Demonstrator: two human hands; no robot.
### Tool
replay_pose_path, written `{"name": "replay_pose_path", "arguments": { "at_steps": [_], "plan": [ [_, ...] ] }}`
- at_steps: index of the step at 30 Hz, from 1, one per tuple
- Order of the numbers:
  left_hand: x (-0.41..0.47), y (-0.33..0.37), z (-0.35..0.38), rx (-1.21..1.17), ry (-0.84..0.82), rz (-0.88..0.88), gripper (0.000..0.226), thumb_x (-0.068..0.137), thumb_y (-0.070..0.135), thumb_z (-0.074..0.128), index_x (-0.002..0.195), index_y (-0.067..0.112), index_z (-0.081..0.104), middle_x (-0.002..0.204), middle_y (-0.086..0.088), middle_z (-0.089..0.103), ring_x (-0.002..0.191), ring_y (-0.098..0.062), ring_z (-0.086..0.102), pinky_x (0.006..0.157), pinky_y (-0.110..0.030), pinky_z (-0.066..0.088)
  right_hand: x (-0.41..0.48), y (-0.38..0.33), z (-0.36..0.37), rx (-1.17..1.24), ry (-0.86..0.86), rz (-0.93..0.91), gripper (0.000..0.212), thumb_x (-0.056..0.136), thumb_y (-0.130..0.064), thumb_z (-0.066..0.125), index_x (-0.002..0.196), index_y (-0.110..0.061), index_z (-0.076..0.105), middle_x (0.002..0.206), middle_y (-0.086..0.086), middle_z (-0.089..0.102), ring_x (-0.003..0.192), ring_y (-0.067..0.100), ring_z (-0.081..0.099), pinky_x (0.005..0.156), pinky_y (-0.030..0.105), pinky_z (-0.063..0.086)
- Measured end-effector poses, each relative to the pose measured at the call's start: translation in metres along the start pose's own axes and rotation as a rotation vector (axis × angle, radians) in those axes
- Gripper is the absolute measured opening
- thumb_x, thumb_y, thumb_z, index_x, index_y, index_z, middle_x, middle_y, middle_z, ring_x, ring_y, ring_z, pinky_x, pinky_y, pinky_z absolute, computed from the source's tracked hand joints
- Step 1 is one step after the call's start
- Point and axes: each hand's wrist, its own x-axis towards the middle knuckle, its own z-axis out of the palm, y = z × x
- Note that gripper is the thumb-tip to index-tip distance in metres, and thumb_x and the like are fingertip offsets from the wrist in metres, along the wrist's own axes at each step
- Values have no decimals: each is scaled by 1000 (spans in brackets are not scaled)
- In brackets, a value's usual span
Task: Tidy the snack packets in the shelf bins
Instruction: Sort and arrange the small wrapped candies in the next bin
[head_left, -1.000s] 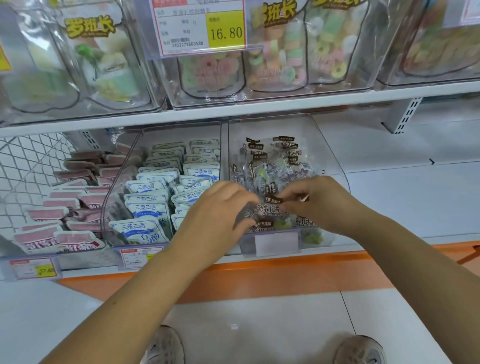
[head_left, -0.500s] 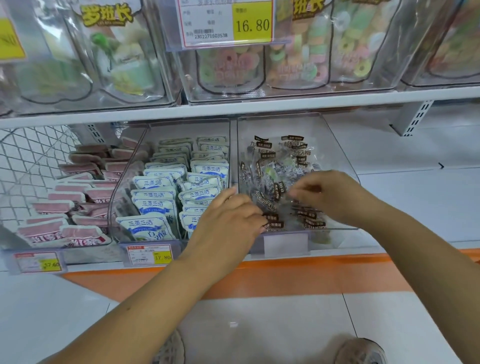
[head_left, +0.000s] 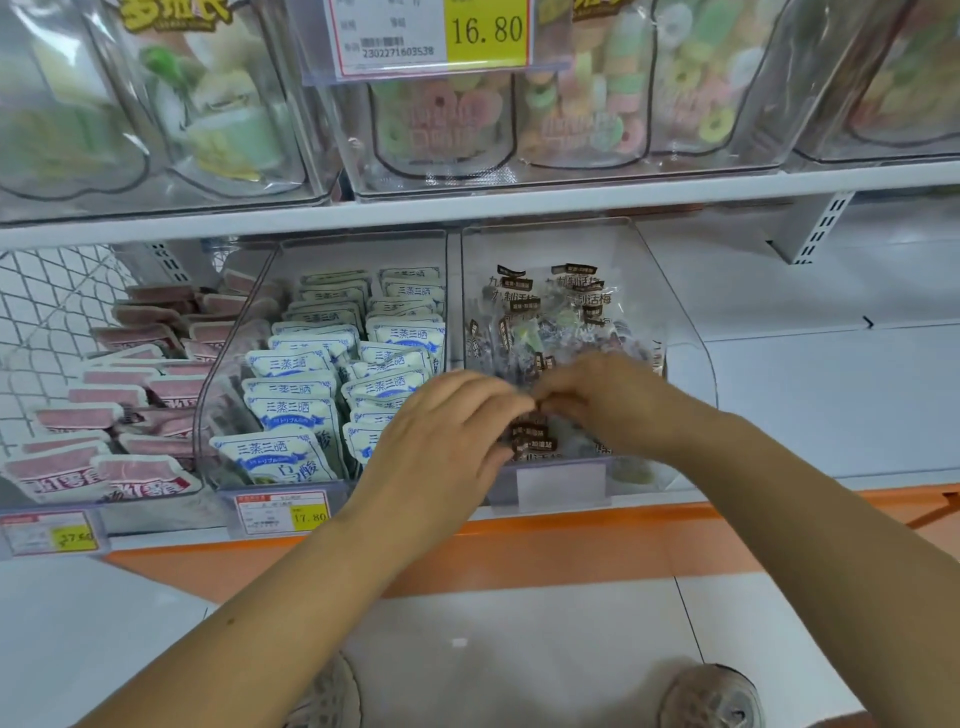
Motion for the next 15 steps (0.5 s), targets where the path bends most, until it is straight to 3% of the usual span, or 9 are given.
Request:
{"name": "replay_pose_path", "arguments": {
  "at_steps": [3, 5, 7, 9, 12, 15],
  "plan": [
    [8, 10, -2, 14, -32, -22, 57, 80, 26, 72, 133, 19, 51, 136, 1, 51, 129, -19, 43, 112, -35, 31, -10, 3, -13, 97, -56, 63, 24, 95, -26, 56, 115, -34, 66, 111, -16, 66, 92, -1, 56, 85, 19, 42],
    [16, 20, 0, 5, -47, 21, 54, 83, 27, 71, 132, 15, 53, 138, -3, 52, 130, -21, 44, 112, -35, 29, -29, 13, -38, 155, 27, 107, 19, 91, -24, 63, 104, -36, 70, 100, -19, 68, 81, -10, 59, 77, 9, 45],
    [22, 30, 4, -26, -74, 60, 47, 84, 22, 69, 129, 11, 57, 136, -7, 54, 128, -24, 48, 110, -32, 30, -48, 22, -55, 64, 79, 122, 17, 87, -23, 67, 91, -38, 72, 88, -20, 66, 72, -16, 55, 65, 1, 40],
    [28, 37, 10, -89, -146, 28, 42, 90, 20, 63, 130, 11, 56, 138, -8, 52, 130, -25, 45, 111, -34, 29, -58, 23, -52, -113, 51, 108, 11, 86, -30, 68, 90, -38, 73, 88, -18, 65, 78, -9, 54, 69, 6, 37],
    [32, 43, 20, -176, -241, -50, 34, 99, 26, 48, 127, 12, 58, 136, -5, 52, 127, -23, 44, 111, -37, 31, -59, 26, -27, -445, 59, 27, 18, 88, -48, 57, 101, -43, 69, 101, -19, 68, 100, 4, 46, 85, 25, 29],
    [35, 45, 23, -170, -282, -86, 35, 102, 31, 38, 127, 17, 58, 134, 1, 52, 124, -19, 46, 107, -34, 28, -57, 28, -23, -486, 87, 56, 26, 88, -56, 53, 109, -46, 65, 103, -19, 67, 104, 7, 43, 89, 28, 28]
  ]
}}
